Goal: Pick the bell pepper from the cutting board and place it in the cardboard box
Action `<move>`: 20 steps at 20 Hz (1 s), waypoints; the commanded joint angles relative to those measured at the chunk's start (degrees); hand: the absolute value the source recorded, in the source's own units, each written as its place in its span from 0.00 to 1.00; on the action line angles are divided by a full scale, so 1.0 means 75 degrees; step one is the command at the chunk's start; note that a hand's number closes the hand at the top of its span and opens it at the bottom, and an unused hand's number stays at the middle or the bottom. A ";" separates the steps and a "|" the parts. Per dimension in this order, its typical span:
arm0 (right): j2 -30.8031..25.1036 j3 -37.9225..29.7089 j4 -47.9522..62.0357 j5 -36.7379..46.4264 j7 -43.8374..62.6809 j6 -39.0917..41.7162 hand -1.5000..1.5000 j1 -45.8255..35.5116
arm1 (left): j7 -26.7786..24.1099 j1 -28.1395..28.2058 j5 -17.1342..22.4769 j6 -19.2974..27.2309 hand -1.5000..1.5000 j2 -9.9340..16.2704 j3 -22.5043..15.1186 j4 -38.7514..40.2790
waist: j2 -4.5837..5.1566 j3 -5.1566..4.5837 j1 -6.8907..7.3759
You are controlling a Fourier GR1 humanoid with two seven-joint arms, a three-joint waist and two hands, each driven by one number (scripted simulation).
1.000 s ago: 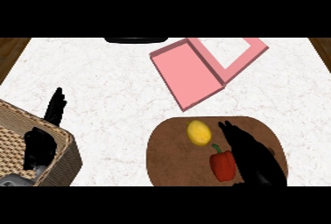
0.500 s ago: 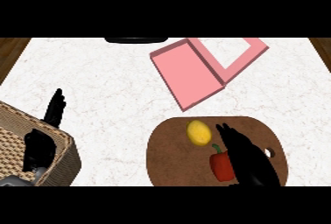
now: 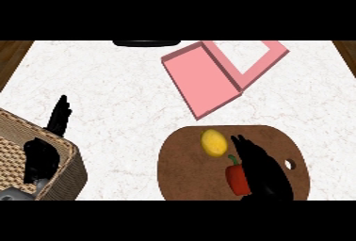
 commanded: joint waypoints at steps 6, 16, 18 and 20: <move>0.0278 -0.0549 0.0325 -0.0219 -0.0311 0.0471 1.00 -0.0066 | -0.0067 0.0458 -0.0379 -0.0447 0.50 -0.0053 -0.0176 0.0167 | 0.0041 -0.0055 0.0034; -0.0959 -0.1579 0.1378 0.1069 -0.1785 -0.0435 1.00 -0.0687 | 0.0160 -0.0248 -0.0131 -0.0322 0.50 -0.0126 -0.0379 0.0482 | 0.0088 -0.0046 -0.0015; -0.1266 -0.2105 0.2168 0.0983 -0.2421 -0.0795 1.00 -0.0752 | 0.0053 -0.0069 -0.0025 -0.0451 0.50 0.0199 -0.0340 0.0342 | 0.0090 -0.0042 0.0053; -0.1717 -0.2825 0.2966 0.0641 -0.3056 -0.0797 1.00 -0.1146 | -0.0083 0.0194 0.0160 -0.0511 0.50 0.0436 -0.0258 0.0131 | 0.0100 -0.0039 0.0185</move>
